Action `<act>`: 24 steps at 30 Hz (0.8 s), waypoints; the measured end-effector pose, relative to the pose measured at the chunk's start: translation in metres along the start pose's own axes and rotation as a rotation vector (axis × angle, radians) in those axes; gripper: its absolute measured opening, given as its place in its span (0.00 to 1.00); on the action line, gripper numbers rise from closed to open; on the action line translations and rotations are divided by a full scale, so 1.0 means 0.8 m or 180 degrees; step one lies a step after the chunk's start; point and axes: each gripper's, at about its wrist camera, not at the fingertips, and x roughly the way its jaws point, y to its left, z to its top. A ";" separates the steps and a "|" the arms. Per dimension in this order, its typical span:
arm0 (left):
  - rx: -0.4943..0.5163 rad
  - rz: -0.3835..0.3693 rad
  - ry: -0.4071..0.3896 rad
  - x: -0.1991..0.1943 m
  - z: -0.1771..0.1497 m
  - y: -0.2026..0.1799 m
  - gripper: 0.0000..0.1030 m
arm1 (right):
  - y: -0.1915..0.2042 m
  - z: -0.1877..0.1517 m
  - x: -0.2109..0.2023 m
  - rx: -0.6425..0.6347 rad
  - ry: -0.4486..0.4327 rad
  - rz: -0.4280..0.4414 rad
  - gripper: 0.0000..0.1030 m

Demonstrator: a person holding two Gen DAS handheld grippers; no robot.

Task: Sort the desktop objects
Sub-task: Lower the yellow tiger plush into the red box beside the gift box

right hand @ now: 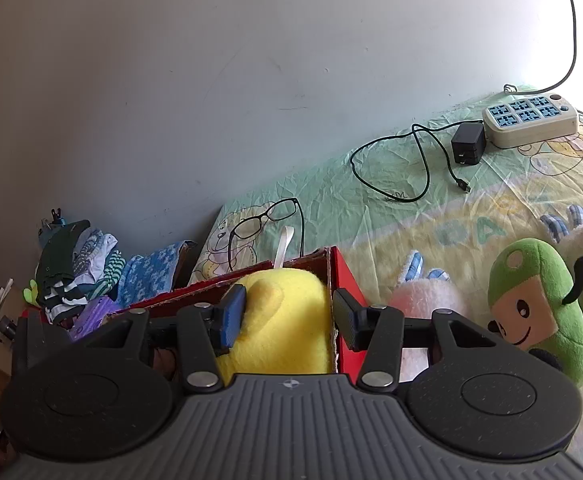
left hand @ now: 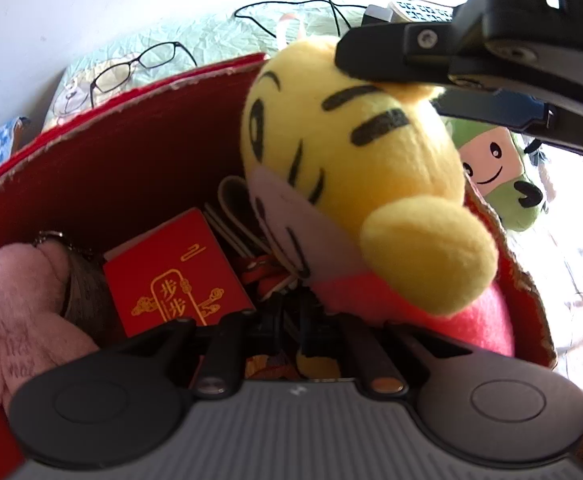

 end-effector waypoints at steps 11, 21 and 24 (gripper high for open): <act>0.0034 0.0015 0.0059 -0.002 0.000 0.004 0.01 | 0.003 -0.001 0.004 -0.0049 0.0016 -0.0036 0.49; 0.0031 0.0015 0.0048 -0.007 -0.003 0.010 0.01 | 0.005 -0.003 0.005 -0.0117 -0.0063 -0.0073 0.49; 0.0038 0.0027 0.0042 -0.009 -0.004 0.012 0.01 | 0.006 -0.004 0.003 -0.0122 -0.0082 -0.0096 0.49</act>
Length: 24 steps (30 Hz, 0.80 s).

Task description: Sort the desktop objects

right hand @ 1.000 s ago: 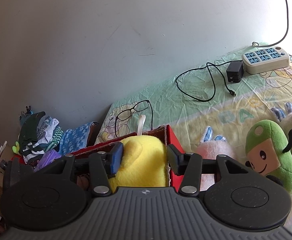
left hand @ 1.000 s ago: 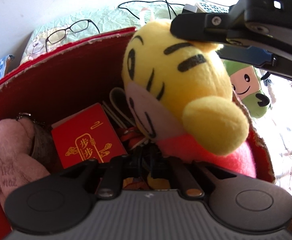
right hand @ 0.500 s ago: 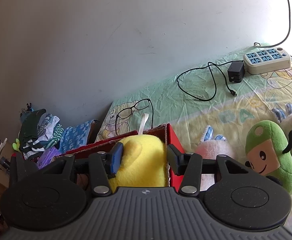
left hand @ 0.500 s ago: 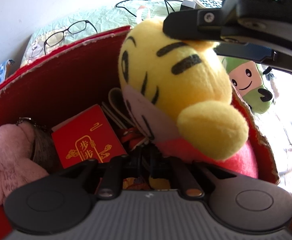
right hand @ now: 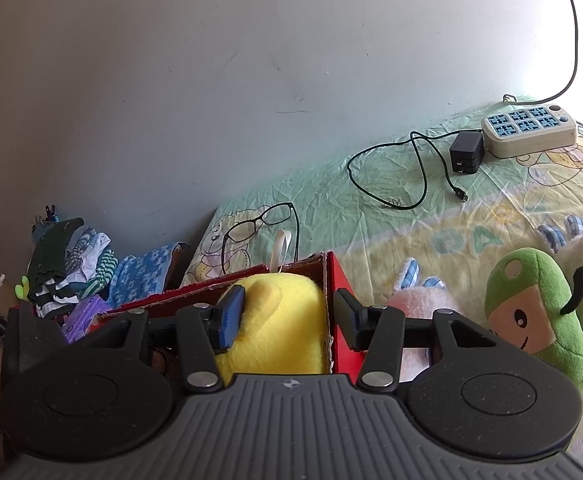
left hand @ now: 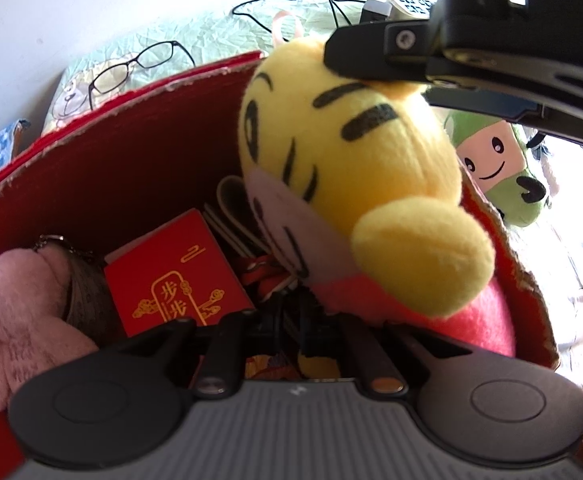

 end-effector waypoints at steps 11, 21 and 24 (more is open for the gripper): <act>0.0044 0.0076 -0.0048 -0.009 -0.009 0.002 0.01 | 0.000 -0.003 -0.016 0.0053 -0.0100 0.0019 0.48; -0.0012 0.0253 -0.0113 -0.029 -0.016 0.011 0.16 | 0.002 -0.007 -0.036 0.0089 -0.0160 -0.0011 0.48; -0.0053 0.0294 -0.0157 -0.039 -0.019 0.017 0.28 | 0.002 -0.009 -0.040 0.0088 -0.0162 -0.0019 0.48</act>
